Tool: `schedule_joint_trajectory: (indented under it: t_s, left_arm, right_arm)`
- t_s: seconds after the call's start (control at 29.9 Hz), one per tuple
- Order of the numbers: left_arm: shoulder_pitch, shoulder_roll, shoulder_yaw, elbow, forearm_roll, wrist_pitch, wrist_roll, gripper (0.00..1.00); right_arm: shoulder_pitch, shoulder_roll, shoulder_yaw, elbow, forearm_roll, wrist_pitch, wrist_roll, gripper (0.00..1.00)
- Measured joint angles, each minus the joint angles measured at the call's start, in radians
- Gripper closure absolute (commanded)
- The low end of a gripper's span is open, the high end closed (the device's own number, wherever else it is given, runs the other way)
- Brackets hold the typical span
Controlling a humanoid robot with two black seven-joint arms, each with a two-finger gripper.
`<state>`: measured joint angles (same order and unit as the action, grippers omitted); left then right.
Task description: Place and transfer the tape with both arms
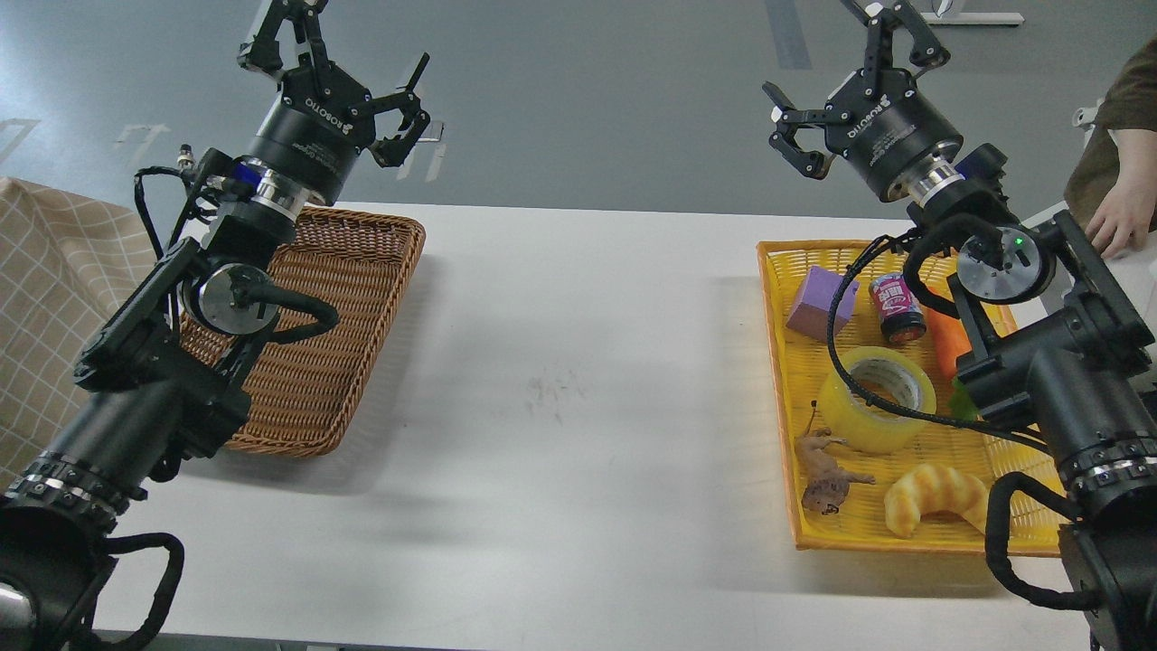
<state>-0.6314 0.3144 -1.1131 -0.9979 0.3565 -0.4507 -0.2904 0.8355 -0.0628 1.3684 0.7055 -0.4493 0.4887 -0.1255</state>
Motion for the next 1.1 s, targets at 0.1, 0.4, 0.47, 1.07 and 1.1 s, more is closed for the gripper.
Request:
schedule_joint_trajectory:
  t_s: [0.1,0.4,0.47,1.07,1.1]
  left_arm:
    - [0.000,0.003,0.007,0.000,0.002,0.001,0.005,0.02]
    - [0.002,0.014,0.059,-0.001,0.002,0.003,0.007,0.02]
    - [0.003,0.015,0.059,-0.001,0.001,0.003,0.005,0.02]
    - [0.010,0.017,0.054,0.009,-0.005,0.008,0.004,0.02]
    - [0.010,0.017,0.054,0.009,-0.005,0.008,0.004,0.02]
  right_arm:
    - [-0.009,-0.001,-0.001,0.000,-0.001,0.000,-0.003,0.00]
    - [0.002,-0.003,0.000,-0.002,-0.005,0.000,-0.006,0.00]
    - [0.005,-0.012,-0.018,-0.002,-0.019,0.000,-0.007,0.00]
    - [0.043,-0.405,-0.515,0.214,-0.355,0.000,0.004,0.00]
    - [0.041,-0.429,-0.517,0.240,-0.390,0.000,0.004,0.00]
